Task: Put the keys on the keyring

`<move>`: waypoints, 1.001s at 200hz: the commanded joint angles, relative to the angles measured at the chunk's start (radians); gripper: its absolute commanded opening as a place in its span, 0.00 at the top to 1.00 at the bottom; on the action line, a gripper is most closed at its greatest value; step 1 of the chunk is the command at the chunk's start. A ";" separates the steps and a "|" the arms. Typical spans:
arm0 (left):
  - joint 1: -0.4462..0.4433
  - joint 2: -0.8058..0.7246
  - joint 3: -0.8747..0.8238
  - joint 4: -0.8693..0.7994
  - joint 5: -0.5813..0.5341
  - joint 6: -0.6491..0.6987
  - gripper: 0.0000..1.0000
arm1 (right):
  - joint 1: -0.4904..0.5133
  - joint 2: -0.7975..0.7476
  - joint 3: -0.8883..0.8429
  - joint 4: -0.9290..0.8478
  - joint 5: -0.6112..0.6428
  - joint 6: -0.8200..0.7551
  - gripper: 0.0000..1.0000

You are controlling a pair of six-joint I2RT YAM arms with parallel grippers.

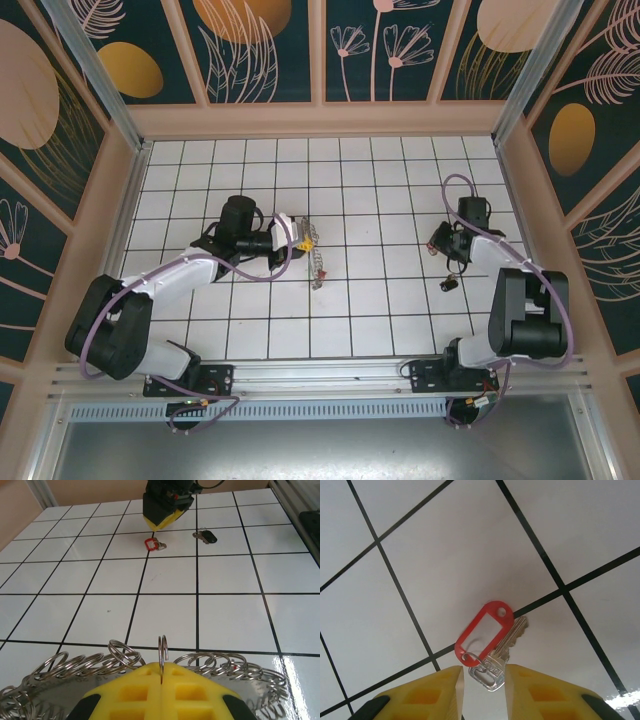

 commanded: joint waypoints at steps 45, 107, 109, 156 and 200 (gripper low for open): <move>-0.007 0.008 0.033 -0.010 0.052 0.009 1.00 | -0.005 0.082 0.034 0.057 -0.059 -0.052 0.74; -0.007 0.019 0.041 -0.020 0.057 0.010 1.00 | 0.005 0.129 0.048 0.039 -0.096 -0.084 0.76; -0.007 0.019 0.042 -0.021 0.057 0.011 1.00 | 0.007 0.127 0.048 0.040 -0.094 -0.084 0.76; -0.007 0.021 0.043 -0.024 0.057 0.015 1.00 | 0.021 0.111 0.053 0.016 -0.084 -0.094 0.81; -0.007 0.020 0.042 -0.027 0.062 0.018 1.00 | 0.057 0.099 0.067 -0.006 -0.075 -0.102 0.85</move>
